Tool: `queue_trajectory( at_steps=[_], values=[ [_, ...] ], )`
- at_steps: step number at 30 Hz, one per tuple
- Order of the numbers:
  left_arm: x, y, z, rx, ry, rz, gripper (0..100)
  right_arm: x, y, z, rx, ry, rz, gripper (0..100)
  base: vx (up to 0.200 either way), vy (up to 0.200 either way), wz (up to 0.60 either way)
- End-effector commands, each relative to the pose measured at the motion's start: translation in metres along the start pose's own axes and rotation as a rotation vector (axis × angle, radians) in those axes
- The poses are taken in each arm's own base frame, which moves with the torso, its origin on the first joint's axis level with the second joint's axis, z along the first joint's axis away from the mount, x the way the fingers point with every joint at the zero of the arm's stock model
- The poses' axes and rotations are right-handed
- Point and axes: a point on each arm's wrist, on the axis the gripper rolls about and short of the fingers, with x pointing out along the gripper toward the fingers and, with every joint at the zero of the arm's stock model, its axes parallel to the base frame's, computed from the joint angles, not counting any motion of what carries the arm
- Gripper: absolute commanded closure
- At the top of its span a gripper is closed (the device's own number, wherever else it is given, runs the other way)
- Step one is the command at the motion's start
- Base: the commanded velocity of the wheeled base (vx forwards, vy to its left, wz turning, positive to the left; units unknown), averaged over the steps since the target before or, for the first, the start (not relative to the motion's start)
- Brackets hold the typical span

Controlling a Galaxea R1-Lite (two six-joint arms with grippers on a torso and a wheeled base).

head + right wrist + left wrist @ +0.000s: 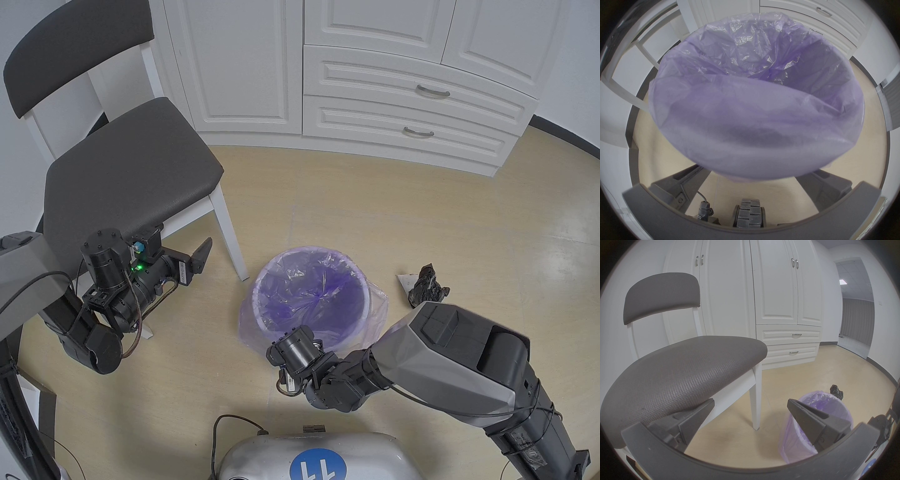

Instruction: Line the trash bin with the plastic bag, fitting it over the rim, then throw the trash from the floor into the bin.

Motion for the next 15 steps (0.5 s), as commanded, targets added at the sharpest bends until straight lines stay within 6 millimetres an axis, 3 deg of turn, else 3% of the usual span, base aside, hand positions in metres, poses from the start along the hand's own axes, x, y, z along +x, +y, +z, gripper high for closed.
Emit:
queue_trajectory(
  at_steps=[1,6,13,15],
  values=[
    [0.0,0.0,0.0,-0.001,0.002,-0.001,0,-0.001,0.0,-0.001,-0.006,0.003,-0.001,0,0.0,0.0,0.0],
    [-0.001,0.001,0.0,-0.002,0.001,0.003,0,-0.012,0.001,0.008,-0.002,-0.013,0.011,0,0.0,0.0,0.0],
    [-0.004,0.004,0.001,-0.002,0.004,0.012,0,-0.056,-0.009,0.023,-0.048,-0.028,0.03,0,0.0,0.0,0.0],
    [-0.004,0.004,0.0,-0.002,0.006,0.011,0,-0.061,-0.012,0.023,-0.059,-0.026,0.028,0,0.0,0.0,0.0]
  ],
)
